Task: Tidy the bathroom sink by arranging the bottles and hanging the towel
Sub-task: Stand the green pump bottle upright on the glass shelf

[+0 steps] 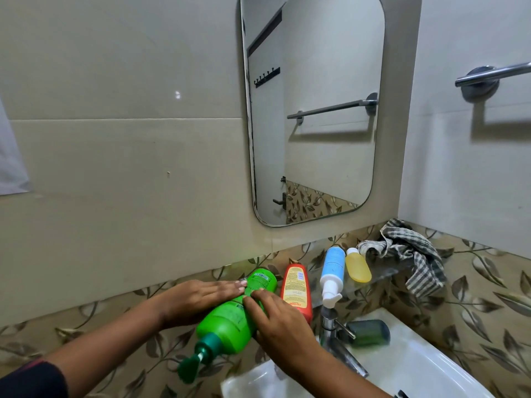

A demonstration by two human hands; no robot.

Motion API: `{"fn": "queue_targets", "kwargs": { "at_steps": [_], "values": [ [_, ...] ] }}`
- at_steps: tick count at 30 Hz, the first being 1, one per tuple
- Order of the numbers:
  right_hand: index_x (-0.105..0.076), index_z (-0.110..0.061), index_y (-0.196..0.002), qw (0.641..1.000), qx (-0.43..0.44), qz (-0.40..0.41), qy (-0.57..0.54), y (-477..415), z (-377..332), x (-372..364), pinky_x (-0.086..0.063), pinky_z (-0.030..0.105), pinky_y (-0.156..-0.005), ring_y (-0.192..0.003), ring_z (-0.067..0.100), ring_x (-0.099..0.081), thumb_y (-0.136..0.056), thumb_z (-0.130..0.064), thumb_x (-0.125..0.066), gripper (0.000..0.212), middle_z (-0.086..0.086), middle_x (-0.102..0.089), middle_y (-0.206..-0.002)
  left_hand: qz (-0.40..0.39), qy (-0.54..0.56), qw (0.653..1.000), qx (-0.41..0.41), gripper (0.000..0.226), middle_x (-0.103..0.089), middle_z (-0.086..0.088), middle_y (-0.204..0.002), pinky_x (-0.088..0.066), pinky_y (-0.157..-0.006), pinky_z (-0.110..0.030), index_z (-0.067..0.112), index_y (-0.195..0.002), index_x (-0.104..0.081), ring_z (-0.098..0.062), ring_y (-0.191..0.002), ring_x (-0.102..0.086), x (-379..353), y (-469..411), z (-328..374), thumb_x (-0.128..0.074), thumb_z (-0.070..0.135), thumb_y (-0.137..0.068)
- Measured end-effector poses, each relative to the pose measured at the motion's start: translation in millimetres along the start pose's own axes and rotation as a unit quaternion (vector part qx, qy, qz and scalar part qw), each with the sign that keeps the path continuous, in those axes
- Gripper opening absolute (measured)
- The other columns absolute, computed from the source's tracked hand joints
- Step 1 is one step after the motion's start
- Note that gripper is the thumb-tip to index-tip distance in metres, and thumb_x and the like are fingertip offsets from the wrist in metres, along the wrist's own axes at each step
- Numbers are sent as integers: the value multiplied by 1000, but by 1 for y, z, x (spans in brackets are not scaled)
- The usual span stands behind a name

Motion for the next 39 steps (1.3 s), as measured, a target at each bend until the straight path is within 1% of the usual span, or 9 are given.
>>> {"fn": "queue_targets", "kwargs": {
  "at_steps": [3, 7, 11, 14, 18, 21, 25, 32, 39],
  "values": [
    [-66, -11, -106, 997, -41, 2, -69, -10, 8, 15, -55, 22, -56, -76, 16, -70, -69, -29, -64, 41, 5, -72, -97, 87, 1, 996, 37, 55, -63, -9, -123, -43, -96, -9, -8, -117, -60, -16, -109, -63, 19, 1, 1, -33, 37, -102],
    [-53, -11, -126, 971, -117, 24, -206, -26, 25, 28, -56, 33, -76, -94, 21, -63, -89, -23, -55, 39, 8, -63, -115, 187, 101, 970, 121, 38, -62, 15, -74, -42, -50, -4, 15, -87, -57, 4, -67, -56, 38, -1, -5, -38, 45, -100],
    [-55, -17, -112, 942, -176, 41, -284, -43, 44, 29, -50, 25, -79, -92, 12, -57, -91, -21, -55, 22, 2, -63, -106, 234, 201, 926, 217, 6, -64, 37, -80, -41, -61, 2, 31, -84, -66, 19, -67, -58, 34, -1, -29, -69, 27, -84],
    [-59, -16, -108, 907, -223, 20, -357, -49, 53, 20, -55, 29, -79, -93, 15, -61, -91, -21, -56, 18, 3, -67, -103, 263, 294, 878, 270, 39, -75, 18, -87, -56, -68, -14, 34, -93, -70, 1, -76, -70, 26, 6, -48, -73, -2, -77],
    [-59, -15, -112, 870, -247, 1, -427, -57, 56, 8, -57, 33, -83, -98, 16, -64, -91, -21, -56, 22, 6, -68, -108, 262, 346, 843, 317, 41, -77, 10, -87, -57, -68, -18, 31, -96, -71, -8, -78, -72, 19, 10, -60, -69, -6, -79],
    [-57, -17, -116, 853, -259, -3, -453, -63, 53, 0, -55, 21, -78, -98, 11, -62, -92, -22, -56, 25, 0, -67, -109, 282, 355, 825, 337, 43, -77, 9, -89, -58, -68, -19, 35, -97, -70, -12, -81, -73, 19, 15, -61, -70, -4, -79],
    [-55, -18, -117, 845, -263, 2, -465, -64, 48, -6, -53, 16, -77, -99, 9, -61, -93, -23, -54, 24, -3, -64, -106, 297, 341, 817, 358, 37, -76, 11, -94, -59, -71, -22, 30, -102, -69, -12, -87, -72, 17, 24, -63, -70, 0, -80],
    [-51, -17, -123, 827, -278, -18, -489, -58, 44, -12, -53, 40, -95, -109, 15, -60, -94, -19, -51, 29, 5, -64, -120, 355, 297, 786, 411, 41, -76, 16, -77, -58, -69, -17, 13, -114, -64, -4, -81, -72, 12, 30, -53, -73, -2, -77],
    [-52, -12, -129, 880, -299, 1, -369, -45, 75, 11, -48, 27, -97, -111, 13, -56, -91, -4, -46, 39, 7, -60, -127, 511, -40, 755, 408, 30, -63, -1, -83, -42, -72, 4, 3, -106, -62, -12, -67, -61, 41, 48, 5, -73, -3, -78]
  ]
}}
Point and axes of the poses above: each hand's wrist, its own y-axis away from the middle knuckle, its own x-axis out of the back of the hand, z = x × y, the point moved 7 cm from there along -y, towards the middle knuckle
